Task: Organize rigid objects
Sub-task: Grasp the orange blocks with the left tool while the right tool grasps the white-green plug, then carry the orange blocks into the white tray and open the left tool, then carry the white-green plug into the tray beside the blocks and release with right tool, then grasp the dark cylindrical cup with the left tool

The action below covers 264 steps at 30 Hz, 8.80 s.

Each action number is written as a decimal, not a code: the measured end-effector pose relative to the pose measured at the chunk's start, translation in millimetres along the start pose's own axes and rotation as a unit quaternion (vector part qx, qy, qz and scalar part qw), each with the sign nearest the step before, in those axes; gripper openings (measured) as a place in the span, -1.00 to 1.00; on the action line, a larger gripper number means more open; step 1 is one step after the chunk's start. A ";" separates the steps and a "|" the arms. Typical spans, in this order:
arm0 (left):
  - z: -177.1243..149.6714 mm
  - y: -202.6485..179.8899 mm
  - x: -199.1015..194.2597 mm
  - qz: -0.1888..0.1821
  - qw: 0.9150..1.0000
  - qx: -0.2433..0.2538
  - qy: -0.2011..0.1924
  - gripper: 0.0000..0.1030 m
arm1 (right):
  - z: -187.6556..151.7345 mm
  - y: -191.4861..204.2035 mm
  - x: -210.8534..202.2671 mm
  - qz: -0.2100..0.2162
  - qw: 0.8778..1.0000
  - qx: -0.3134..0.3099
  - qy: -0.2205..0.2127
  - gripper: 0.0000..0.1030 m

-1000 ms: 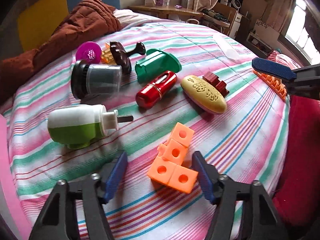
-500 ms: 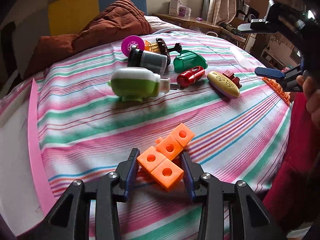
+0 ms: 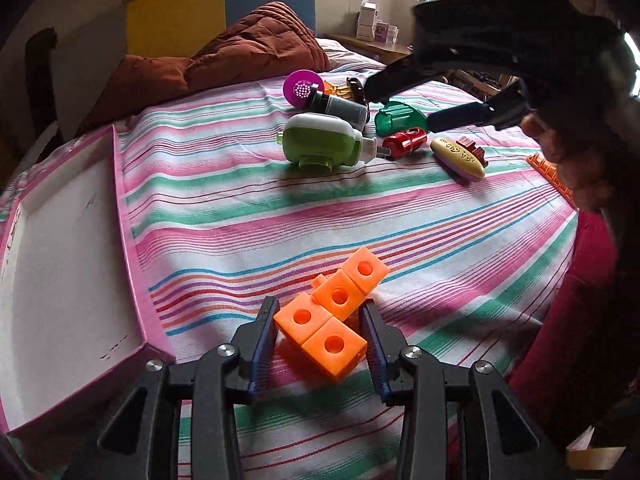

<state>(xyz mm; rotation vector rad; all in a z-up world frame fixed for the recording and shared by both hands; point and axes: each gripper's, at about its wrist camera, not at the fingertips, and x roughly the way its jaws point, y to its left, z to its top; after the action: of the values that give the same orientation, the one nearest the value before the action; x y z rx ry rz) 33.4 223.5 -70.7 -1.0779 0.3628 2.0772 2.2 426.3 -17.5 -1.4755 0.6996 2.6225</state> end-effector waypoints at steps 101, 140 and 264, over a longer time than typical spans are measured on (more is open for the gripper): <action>-16.8 130.7 -84.1 0.171 0.963 -0.206 -0.040 0.15 | -1.8 60.2 89.0 -0.081 0.990 -0.116 0.017 0.02; -50.4 147.1 -108.2 0.177 0.951 -0.250 -0.045 0.15 | -18.1 142.7 63.2 -0.032 0.994 -0.106 -0.009 0.00; 183.6 -23.5 112.7 0.020 0.997 0.076 0.014 0.88 | 31.6 -108.7 -30.9 -0.027 0.950 0.274 -0.149 0.39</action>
<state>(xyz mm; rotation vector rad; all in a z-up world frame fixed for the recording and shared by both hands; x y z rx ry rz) -96.1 395.6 -46.9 -1.0180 0.5509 2.0348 22.0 541.9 -17.3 -0.9040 1.1978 2.2613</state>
